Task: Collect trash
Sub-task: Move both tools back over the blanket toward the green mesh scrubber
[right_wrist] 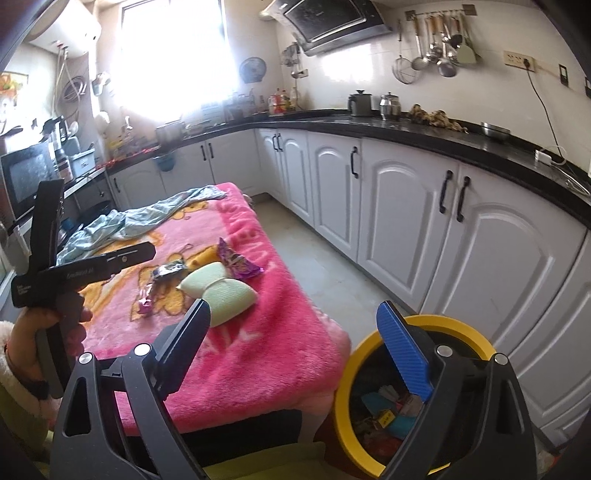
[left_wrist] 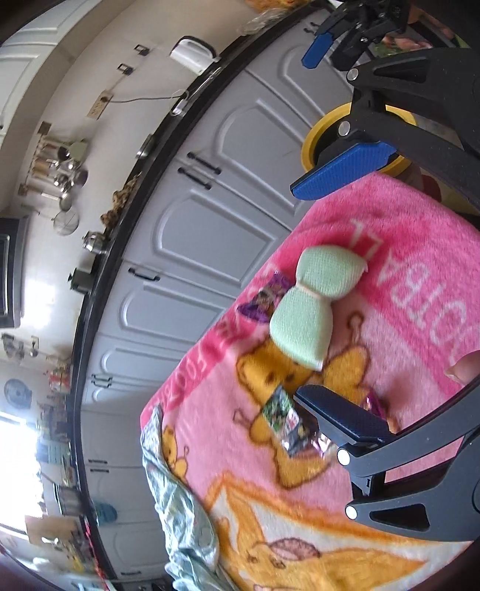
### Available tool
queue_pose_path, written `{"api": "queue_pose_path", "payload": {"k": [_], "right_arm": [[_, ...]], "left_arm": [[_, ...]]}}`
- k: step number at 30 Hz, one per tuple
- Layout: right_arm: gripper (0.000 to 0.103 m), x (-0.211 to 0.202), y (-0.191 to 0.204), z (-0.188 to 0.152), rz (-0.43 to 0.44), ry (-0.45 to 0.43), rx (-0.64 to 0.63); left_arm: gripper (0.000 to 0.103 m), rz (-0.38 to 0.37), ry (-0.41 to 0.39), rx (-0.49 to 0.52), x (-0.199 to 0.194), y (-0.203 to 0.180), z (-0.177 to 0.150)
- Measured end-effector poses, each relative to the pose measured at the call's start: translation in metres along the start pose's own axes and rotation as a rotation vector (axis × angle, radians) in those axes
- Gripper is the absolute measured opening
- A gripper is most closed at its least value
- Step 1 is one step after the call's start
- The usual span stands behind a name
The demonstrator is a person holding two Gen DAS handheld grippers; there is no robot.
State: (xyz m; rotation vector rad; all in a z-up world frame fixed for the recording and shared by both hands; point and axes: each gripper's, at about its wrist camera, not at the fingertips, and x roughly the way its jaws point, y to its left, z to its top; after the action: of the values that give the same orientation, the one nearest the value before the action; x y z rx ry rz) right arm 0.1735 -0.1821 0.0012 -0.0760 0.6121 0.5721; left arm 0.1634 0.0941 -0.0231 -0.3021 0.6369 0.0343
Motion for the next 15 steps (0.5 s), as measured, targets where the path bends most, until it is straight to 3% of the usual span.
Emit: {"api": "queue_pose_path", "payload": {"k": [15], "right_arm": [[0.093, 0.029, 0.059, 0.01, 0.098, 0.034, -0.098]], "left_arm": [[0.092, 0.079, -0.024, -0.113, -0.014, 0.065, 0.004]]}}
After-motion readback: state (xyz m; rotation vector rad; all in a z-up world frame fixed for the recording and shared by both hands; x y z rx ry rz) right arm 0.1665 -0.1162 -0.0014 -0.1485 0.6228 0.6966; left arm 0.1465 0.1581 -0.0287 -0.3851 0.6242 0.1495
